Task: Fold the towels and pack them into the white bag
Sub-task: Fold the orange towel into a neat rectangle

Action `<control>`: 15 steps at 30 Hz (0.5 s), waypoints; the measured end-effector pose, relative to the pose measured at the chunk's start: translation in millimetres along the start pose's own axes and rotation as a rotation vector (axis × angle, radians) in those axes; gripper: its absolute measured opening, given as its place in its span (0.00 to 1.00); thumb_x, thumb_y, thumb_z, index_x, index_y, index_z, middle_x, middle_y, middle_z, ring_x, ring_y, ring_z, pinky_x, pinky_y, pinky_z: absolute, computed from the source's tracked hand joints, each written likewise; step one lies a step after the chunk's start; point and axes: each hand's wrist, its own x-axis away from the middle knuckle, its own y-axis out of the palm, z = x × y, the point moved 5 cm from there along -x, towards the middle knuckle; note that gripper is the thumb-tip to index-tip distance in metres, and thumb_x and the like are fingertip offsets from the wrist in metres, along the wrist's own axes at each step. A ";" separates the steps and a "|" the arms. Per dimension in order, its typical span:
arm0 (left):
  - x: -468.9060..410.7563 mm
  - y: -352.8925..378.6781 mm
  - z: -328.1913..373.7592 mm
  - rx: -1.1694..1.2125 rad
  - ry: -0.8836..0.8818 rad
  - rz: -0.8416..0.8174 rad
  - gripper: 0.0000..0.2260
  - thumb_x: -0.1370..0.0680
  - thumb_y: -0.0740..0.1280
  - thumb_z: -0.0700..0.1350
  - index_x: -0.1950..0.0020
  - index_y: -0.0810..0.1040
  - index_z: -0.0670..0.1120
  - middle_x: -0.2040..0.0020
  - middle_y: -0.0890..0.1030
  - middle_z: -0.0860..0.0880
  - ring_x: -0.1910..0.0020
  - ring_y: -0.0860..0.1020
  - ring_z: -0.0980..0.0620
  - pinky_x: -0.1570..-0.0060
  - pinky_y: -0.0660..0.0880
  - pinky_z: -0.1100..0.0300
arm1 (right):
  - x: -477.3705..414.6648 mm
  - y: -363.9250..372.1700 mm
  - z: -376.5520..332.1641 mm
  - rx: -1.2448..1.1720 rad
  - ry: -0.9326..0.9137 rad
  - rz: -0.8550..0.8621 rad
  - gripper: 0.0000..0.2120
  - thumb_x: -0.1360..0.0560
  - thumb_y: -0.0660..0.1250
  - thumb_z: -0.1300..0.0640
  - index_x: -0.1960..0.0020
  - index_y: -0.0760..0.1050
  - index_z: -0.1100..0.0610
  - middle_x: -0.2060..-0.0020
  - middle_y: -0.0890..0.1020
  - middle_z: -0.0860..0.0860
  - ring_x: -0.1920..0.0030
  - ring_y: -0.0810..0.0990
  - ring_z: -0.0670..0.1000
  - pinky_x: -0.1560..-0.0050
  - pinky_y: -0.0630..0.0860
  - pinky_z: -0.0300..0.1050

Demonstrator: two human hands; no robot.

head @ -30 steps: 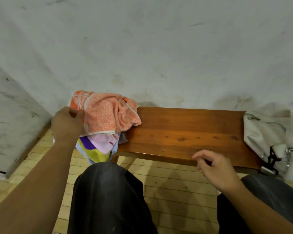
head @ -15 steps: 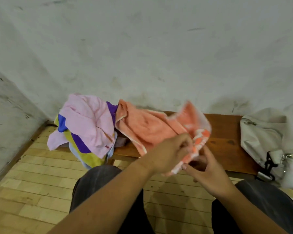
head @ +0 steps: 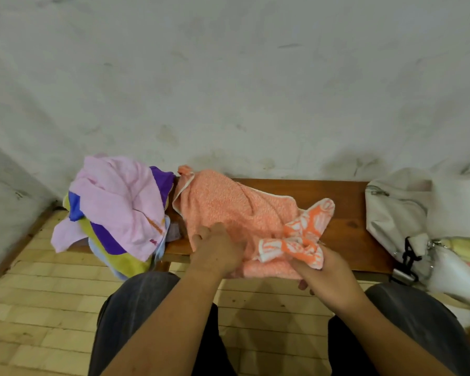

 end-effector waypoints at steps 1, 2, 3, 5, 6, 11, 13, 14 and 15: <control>-2.3 3.9 1.4 -0.014 0.013 -0.012 0.34 0.21 0.61 0.64 0.21 0.55 0.50 0.21 0.51 0.41 0.22 0.51 0.37 0.26 0.58 0.41 | 3.1 3.1 -1.4 0.043 -0.015 -0.039 0.11 0.27 0.73 0.44 0.45 0.82 0.43 0.58 0.85 0.35 0.59 0.83 0.40 0.64 0.77 0.33; -5.3 9.8 4.1 -0.045 0.041 -0.026 0.36 0.21 0.61 0.65 0.20 0.52 0.51 0.20 0.47 0.41 0.21 0.47 0.36 0.24 0.54 0.40 | 6.0 6.6 -1.4 0.122 -0.064 -0.083 0.13 0.27 0.74 0.43 0.43 0.82 0.42 0.52 0.84 0.34 0.51 0.83 0.39 0.56 0.78 0.33; -8.1 15.2 7.9 -0.079 0.068 -0.040 0.37 0.22 0.60 0.66 0.19 0.49 0.53 0.19 0.43 0.42 0.20 0.43 0.36 0.23 0.49 0.39 | 9.3 10.5 -1.6 0.238 -0.145 -0.129 0.14 0.26 0.74 0.42 0.41 0.82 0.40 0.43 0.81 0.33 0.43 0.79 0.36 0.46 0.76 0.32; -17.7 25.4 18.2 -0.118 0.121 -0.064 0.40 0.23 0.60 0.68 0.19 0.44 0.54 0.18 0.38 0.42 0.20 0.39 0.39 0.22 0.44 0.40 | 14.9 15.1 -2.8 0.459 -0.296 -0.168 0.18 0.25 0.71 0.38 0.36 0.78 0.35 0.31 0.68 0.31 0.32 0.66 0.33 0.35 0.65 0.30; -24.2 29.3 24.5 -0.118 0.167 -0.073 0.42 0.24 0.60 0.70 0.19 0.44 0.55 0.18 0.38 0.43 0.20 0.38 0.40 0.22 0.43 0.40 | 15.7 13.9 -4.6 0.512 -0.328 -0.156 0.20 0.25 0.70 0.35 0.34 0.76 0.35 0.29 0.64 0.30 0.29 0.61 0.32 0.33 0.61 0.30; -50.3 44.0 71.1 -0.219 0.533 -0.123 0.44 0.24 0.64 0.66 0.17 0.44 0.52 0.17 0.42 0.47 0.19 0.40 0.45 0.22 0.43 0.42 | 13.3 0.3 -7.7 0.584 -0.321 -0.112 0.37 0.30 0.60 0.21 0.27 0.69 0.37 0.26 0.63 0.35 0.25 0.57 0.35 0.25 0.61 0.40; -54.5 51.4 89.3 -0.306 0.666 -0.108 0.43 0.24 0.61 0.67 0.17 0.43 0.53 0.17 0.42 0.48 0.19 0.41 0.47 0.22 0.41 0.45 | 11.2 -2.6 -0.5 0.542 -0.236 -0.133 0.41 0.33 0.58 0.18 0.27 0.65 0.38 0.28 0.66 0.37 0.27 0.63 0.39 0.25 0.66 0.48; -54.3 55.2 98.0 -0.359 0.738 -0.100 0.43 0.26 0.58 0.68 0.17 0.44 0.52 0.17 0.43 0.49 0.19 0.41 0.48 0.22 0.40 0.47 | 10.6 -2.0 4.1 0.586 -0.232 -0.150 0.40 0.32 0.59 0.20 0.27 0.66 0.39 0.28 0.66 0.38 0.27 0.65 0.42 0.25 0.68 0.51; -54.8 59.4 104.9 -0.401 0.799 -0.102 0.43 0.27 0.55 0.67 0.17 0.45 0.52 0.17 0.43 0.49 0.19 0.41 0.49 0.21 0.40 0.48 | 10.4 -1.4 7.0 0.678 -0.254 -0.157 0.39 0.31 0.61 0.22 0.26 0.67 0.42 0.26 0.64 0.40 0.27 0.65 0.44 0.26 0.69 0.52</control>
